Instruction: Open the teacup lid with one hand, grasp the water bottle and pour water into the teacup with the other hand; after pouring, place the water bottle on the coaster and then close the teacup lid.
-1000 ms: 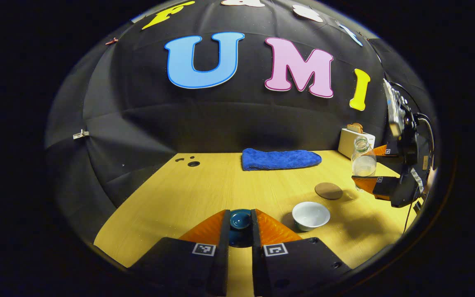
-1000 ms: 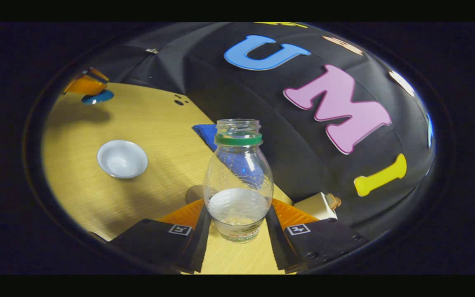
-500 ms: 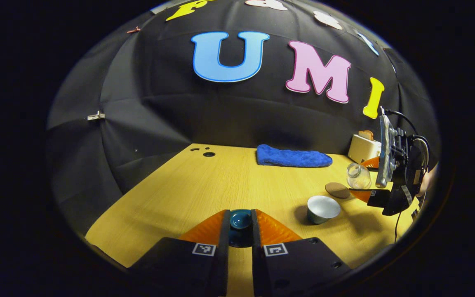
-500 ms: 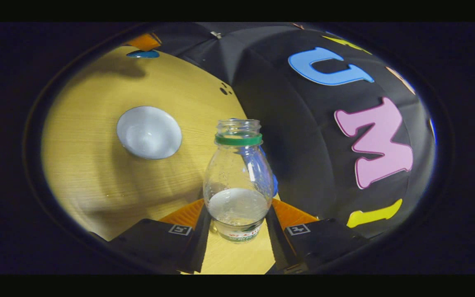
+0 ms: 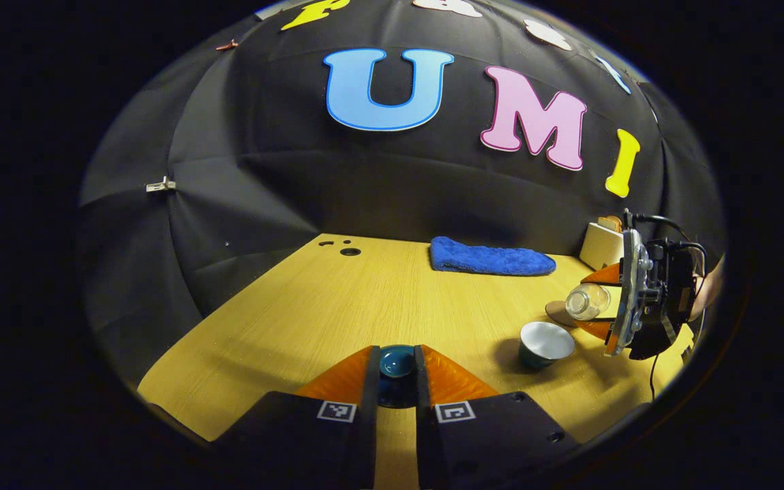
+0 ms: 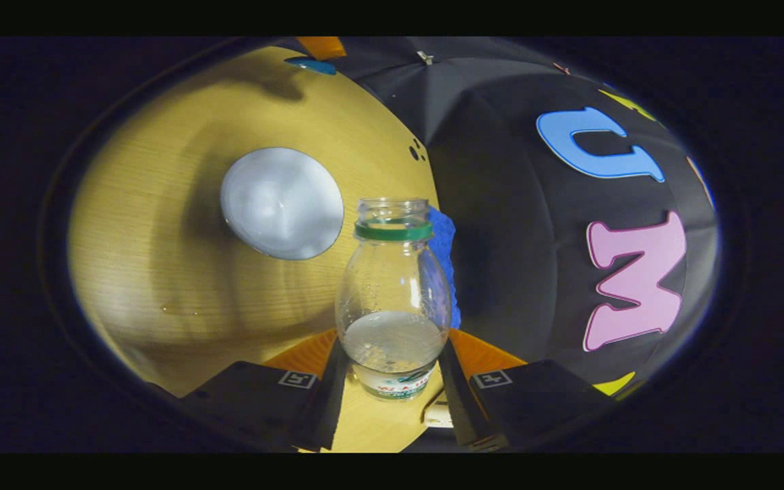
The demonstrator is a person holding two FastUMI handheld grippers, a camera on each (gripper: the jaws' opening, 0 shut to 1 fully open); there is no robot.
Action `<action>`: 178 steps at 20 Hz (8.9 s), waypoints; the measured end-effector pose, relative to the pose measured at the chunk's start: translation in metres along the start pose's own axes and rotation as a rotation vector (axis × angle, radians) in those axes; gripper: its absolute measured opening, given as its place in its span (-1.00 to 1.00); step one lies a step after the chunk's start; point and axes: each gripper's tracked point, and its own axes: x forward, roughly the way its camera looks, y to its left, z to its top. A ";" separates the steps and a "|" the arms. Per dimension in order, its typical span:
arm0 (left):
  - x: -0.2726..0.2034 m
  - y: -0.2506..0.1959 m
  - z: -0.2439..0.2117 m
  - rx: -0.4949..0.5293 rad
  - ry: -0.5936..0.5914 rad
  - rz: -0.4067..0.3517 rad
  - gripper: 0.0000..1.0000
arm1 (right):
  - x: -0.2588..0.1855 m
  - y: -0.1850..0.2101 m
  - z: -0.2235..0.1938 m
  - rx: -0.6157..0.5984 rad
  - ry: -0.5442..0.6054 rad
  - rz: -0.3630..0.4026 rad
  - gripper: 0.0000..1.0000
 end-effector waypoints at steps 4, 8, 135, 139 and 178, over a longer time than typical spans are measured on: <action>0.000 0.006 -0.004 -0.014 0.003 0.005 -0.45 | 0.006 -0.007 -0.003 -0.108 0.008 -0.034 0.35; 0.003 0.005 -0.011 -0.059 0.013 0.014 -0.44 | 0.007 -0.011 -0.003 -0.192 0.000 -0.040 0.29; -0.064 -0.051 0.048 0.043 0.011 0.014 -0.44 | 0.004 -0.060 0.001 0.294 0.093 0.112 0.36; -0.059 -0.074 0.065 0.099 0.005 -0.022 -0.44 | 0.009 -0.055 -0.006 0.757 0.096 0.130 0.34; 0.046 -0.184 0.016 0.103 0.023 -0.126 -0.51 | -0.055 0.027 -0.024 1.300 -0.032 0.013 0.94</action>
